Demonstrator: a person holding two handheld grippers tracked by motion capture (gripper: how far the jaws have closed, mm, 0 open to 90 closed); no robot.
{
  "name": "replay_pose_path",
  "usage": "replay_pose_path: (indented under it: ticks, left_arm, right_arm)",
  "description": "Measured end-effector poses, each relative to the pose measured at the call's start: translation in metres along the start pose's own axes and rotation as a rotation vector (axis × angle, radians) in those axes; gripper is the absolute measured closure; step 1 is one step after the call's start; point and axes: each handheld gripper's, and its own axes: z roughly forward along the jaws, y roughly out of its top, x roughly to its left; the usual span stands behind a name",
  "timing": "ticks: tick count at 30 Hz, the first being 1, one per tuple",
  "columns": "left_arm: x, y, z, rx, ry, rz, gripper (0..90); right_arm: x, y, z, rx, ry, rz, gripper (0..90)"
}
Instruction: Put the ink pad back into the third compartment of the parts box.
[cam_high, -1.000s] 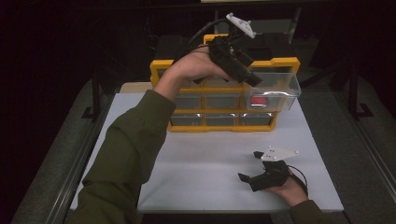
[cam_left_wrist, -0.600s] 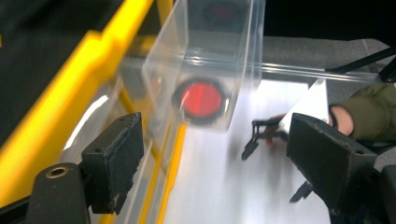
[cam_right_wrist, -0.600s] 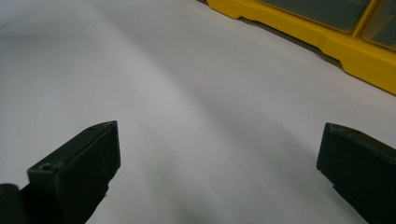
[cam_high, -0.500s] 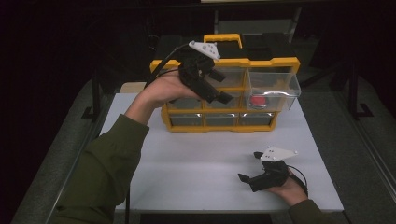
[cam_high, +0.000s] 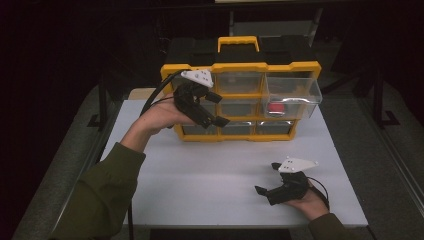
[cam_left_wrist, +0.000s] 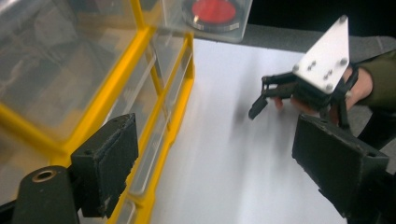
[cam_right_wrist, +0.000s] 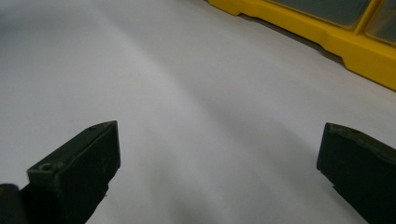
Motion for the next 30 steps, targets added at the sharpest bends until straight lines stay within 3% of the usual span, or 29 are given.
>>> replay_pose_path:
  ticks: [2, 14, 16, 26, 30]
  left_arm:
    - [-0.001, -0.004, -0.001, -0.009, 0.001, -0.006, 13.5]
    - [-0.018, -0.069, -0.003, -0.05, 0.069, -0.049, 10.0]
    - [-0.019, -0.074, -0.003, -0.049, 0.076, -0.051, 9.4]
    - [-0.034, -0.134, -0.002, -0.046, 0.159, -0.112, 4.6]
    - [-0.039, -0.153, -0.001, -0.046, 0.168, -0.124, 1.8]
  right_arm:
    - [0.0, 0.0, 0.0, 0.001, 0.0, 0.001, 0.0]
    - [-0.001, 0.0, 0.001, 0.002, 0.004, 0.0, 0.0]
    - [-0.001, 0.0, 0.001, 0.003, 0.004, 0.0, 0.0]
    - [0.0, 0.0, 0.002, 0.005, 0.004, -0.002, 0.0]
    - [0.0, 0.0, 0.002, 0.006, 0.002, -0.003, 0.0]
